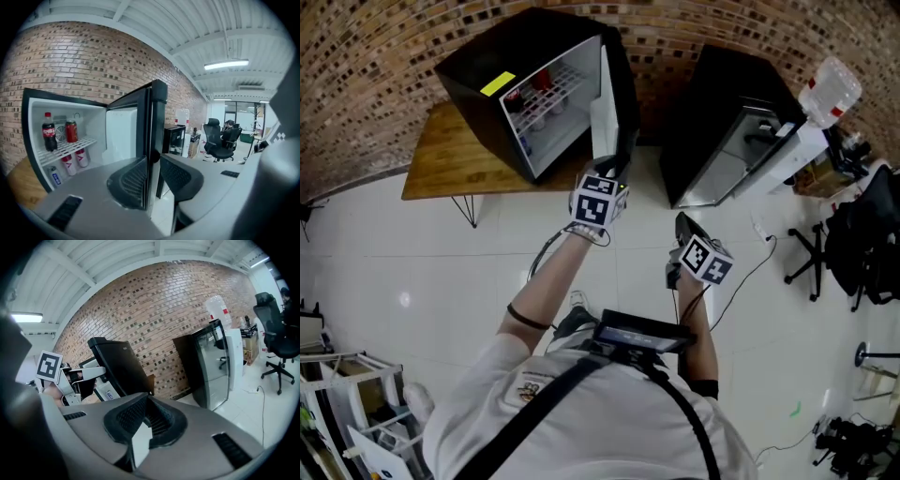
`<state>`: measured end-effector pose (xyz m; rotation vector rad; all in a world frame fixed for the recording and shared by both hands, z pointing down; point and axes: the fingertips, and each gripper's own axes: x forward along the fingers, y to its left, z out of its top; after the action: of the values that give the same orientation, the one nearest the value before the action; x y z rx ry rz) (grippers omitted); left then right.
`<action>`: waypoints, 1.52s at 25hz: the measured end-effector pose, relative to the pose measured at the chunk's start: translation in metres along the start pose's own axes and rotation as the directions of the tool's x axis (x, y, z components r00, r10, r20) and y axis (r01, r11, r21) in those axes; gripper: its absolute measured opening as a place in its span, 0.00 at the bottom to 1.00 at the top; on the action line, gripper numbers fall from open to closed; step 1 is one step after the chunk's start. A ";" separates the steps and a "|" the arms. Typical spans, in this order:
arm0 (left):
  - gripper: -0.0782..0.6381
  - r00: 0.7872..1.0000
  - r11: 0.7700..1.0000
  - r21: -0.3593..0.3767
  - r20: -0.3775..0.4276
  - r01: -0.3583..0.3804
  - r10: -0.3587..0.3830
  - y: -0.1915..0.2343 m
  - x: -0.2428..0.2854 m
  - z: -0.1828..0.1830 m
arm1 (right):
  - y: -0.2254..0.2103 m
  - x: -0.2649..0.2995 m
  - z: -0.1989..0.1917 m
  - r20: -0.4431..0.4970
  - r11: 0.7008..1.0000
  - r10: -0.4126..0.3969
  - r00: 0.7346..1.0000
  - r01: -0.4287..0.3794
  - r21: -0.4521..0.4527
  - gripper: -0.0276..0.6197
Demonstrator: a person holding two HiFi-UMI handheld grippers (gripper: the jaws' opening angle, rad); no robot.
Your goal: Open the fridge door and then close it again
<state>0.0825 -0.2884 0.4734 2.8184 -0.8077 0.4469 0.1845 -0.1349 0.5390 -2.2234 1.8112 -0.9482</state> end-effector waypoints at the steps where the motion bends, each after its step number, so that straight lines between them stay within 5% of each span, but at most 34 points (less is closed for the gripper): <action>1: 0.23 1.000 1.000 0.006 -0.004 0.020 -0.020 -0.011 0.008 0.003 | -0.010 -0.007 0.003 0.011 1.000 -0.017 1.000 0.017 0.009 0.05; 11: 0.19 0.985 0.983 0.066 -0.039 0.169 -0.167 -0.090 0.092 0.028 | -0.091 -0.073 0.023 0.114 0.972 -0.218 0.969 0.204 0.120 0.05; 21: 0.18 0.978 0.975 0.078 -0.038 0.208 -0.205 -0.124 0.151 0.047 | -0.134 -0.105 0.037 0.161 0.930 -0.344 0.925 0.313 0.194 0.05; 29: 0.11 0.981 0.972 0.134 -0.042 0.195 -0.191 -0.132 0.167 0.050 | -0.137 -0.105 0.040 0.173 0.925 -0.353 0.919 0.316 0.211 0.05; 38: 0.12 0.977 0.970 0.113 -0.034 0.213 -0.211 -0.112 0.124 0.043 | -0.105 -0.070 0.040 0.147 0.963 -0.246 0.958 0.224 0.151 0.05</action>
<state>0.2533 -0.2661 0.4646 2.9584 -0.4820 0.5044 0.2883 -0.0534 0.5290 -2.3904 1.3949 -0.8634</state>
